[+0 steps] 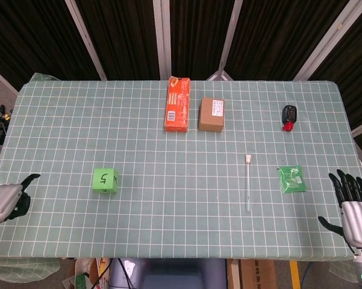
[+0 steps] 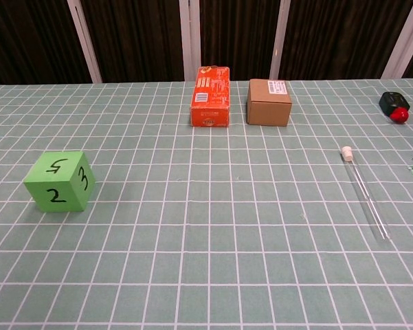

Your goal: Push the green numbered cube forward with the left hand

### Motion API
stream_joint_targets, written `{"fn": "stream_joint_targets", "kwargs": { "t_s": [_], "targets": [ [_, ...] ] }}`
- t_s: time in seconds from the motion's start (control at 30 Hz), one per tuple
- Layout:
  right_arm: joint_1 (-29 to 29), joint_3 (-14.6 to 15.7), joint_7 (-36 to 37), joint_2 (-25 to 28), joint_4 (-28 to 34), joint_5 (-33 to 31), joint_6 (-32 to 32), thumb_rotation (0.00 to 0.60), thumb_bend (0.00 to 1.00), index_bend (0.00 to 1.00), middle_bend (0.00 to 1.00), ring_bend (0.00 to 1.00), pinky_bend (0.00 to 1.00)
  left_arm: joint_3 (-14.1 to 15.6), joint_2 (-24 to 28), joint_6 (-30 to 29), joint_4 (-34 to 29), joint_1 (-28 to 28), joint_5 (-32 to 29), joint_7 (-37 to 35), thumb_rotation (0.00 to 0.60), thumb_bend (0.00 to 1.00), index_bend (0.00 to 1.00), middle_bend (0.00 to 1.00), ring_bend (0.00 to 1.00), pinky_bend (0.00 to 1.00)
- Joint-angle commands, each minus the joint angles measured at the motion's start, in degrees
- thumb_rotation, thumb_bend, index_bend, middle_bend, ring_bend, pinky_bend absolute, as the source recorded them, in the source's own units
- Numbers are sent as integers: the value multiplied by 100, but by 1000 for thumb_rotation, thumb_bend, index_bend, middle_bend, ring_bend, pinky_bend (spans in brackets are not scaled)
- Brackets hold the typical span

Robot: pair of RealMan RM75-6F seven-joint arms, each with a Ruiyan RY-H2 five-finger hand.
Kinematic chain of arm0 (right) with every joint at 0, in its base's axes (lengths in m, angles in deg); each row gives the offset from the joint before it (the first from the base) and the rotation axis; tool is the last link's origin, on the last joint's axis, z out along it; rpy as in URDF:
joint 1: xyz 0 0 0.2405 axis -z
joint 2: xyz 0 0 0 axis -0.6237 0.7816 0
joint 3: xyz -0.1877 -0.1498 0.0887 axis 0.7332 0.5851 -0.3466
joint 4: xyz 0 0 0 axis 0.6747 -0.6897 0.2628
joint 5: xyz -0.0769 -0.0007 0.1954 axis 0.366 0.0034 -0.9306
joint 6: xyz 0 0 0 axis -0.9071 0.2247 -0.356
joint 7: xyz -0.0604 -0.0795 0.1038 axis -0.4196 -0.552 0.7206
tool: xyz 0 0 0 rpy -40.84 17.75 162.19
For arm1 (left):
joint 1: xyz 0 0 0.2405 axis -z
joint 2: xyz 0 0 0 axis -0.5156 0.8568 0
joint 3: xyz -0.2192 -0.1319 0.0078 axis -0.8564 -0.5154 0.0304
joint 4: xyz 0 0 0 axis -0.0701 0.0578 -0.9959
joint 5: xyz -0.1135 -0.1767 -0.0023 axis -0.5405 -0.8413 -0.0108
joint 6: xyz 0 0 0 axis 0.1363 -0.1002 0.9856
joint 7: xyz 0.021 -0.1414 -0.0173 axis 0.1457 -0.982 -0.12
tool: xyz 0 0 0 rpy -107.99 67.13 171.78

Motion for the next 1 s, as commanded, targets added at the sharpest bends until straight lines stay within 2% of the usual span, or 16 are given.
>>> {"fn": "stream_joint_targets", "kwargs": {
  "t_s": [0.03,0.2,0.4,1.0],
  "targets": [
    [-5,-12,-1,-4,0,-29,-15,600,45,65,0,0,0,0,-91,315,-287,398,-735,601,600,843,133,786,609,676],
    [0,-26,-6,-2,13,-67,-11,600,45,65,0,0,0,107,-514,408,-343,734,-1351,1291,600,839,141,786,609,676],
    [3,-41,-21,-4,31,-119,-20,600,45,65,0,0,0,227,-895,295,-411,942,-1590,1716,600,836,149,785,608,676],
    [23,-62,-98,-1,97,-223,-25,600,45,65,0,0,0,284,-1608,-198,-481,1044,-1293,1856,600,823,180,776,606,676]
  ]
}}
